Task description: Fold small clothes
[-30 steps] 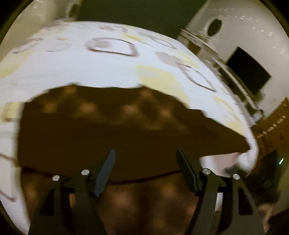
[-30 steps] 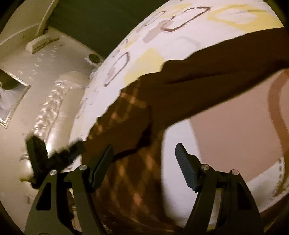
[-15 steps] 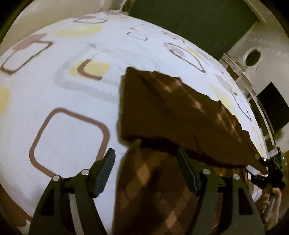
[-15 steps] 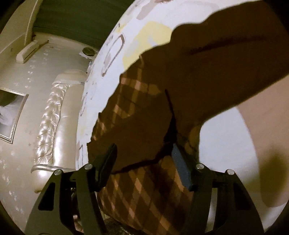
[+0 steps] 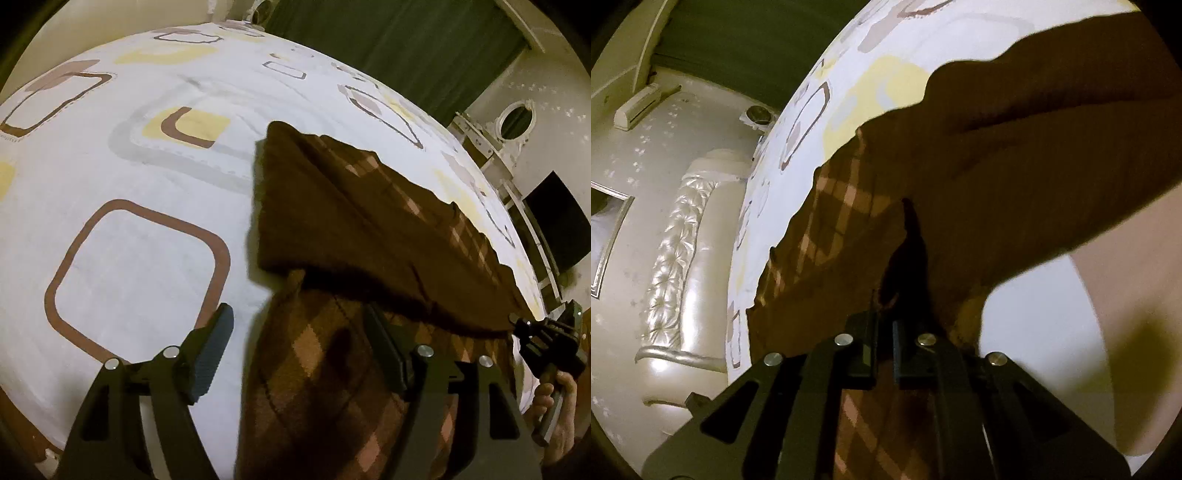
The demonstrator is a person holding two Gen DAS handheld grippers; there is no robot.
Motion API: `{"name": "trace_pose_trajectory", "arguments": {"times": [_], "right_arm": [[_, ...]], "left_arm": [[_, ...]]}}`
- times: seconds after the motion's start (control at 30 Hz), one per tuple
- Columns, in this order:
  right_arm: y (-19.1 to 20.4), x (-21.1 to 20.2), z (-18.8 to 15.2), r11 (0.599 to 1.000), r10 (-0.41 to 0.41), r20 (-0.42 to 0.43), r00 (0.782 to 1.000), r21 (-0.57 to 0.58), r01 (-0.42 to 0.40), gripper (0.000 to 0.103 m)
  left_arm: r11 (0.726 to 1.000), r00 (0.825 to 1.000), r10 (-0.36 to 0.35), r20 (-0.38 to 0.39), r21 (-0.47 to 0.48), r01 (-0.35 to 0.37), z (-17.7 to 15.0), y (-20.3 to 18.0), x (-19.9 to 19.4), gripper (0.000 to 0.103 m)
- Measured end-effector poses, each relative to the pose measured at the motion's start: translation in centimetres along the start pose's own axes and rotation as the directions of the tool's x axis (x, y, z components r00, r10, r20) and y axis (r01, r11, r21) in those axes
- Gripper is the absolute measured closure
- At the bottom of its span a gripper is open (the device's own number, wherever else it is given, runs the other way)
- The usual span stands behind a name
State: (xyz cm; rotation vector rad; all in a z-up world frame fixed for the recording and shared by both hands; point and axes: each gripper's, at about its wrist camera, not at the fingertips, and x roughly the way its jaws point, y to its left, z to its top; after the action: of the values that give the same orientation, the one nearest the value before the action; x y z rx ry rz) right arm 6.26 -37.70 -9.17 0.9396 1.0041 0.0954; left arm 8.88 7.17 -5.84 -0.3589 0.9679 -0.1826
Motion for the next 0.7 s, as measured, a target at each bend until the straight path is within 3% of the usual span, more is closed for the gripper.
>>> {"name": "trace_pose_trajectory", "arguments": {"times": [0.2,0.33,0.43,0.5,0.57,0.7], "right_arm": [[-0.3,-0.8,0.5,1.000,-0.010,0.046,0.999,-0.010,0.011,0.099],[-2.0,-0.4,0.2,0.999,-0.042,0.028,0.999,0.008,0.042,0.099],[-2.9,-0.2,0.2,0.999,0.007,0.013,1.000,0.040,-0.008,0.099],[-3.1,-0.8,0.3,0.998,0.036,0.011,0.999,0.056,-0.037,0.094],[-3.6,-2.5,0.7,0.995,0.065,0.029,0.997,0.071,-0.067,0.080],[-6.1,-7.8,2.3,0.992,0.076,0.111,0.991,0.091,-0.086,0.068]], "left_arm": [[0.998,1.000,-0.021,0.013,-0.051,0.021,0.1,0.8,-0.4,0.031],[0.999,1.000,-0.002,0.024,-0.054,0.003,0.1,0.7,-0.7,0.031],[0.999,0.999,0.024,0.047,-0.038,-0.022,0.1,0.2,-1.2,0.031],[1.000,0.998,0.021,0.059,-0.006,-0.020,0.2,-0.6,-1.8,0.031],[0.999,0.996,0.026,0.085,0.033,-0.029,0.5,-1.6,-2.6,0.031],[0.997,0.996,0.013,0.091,0.070,-0.020,1.2,-2.9,-2.8,0.031]]}}
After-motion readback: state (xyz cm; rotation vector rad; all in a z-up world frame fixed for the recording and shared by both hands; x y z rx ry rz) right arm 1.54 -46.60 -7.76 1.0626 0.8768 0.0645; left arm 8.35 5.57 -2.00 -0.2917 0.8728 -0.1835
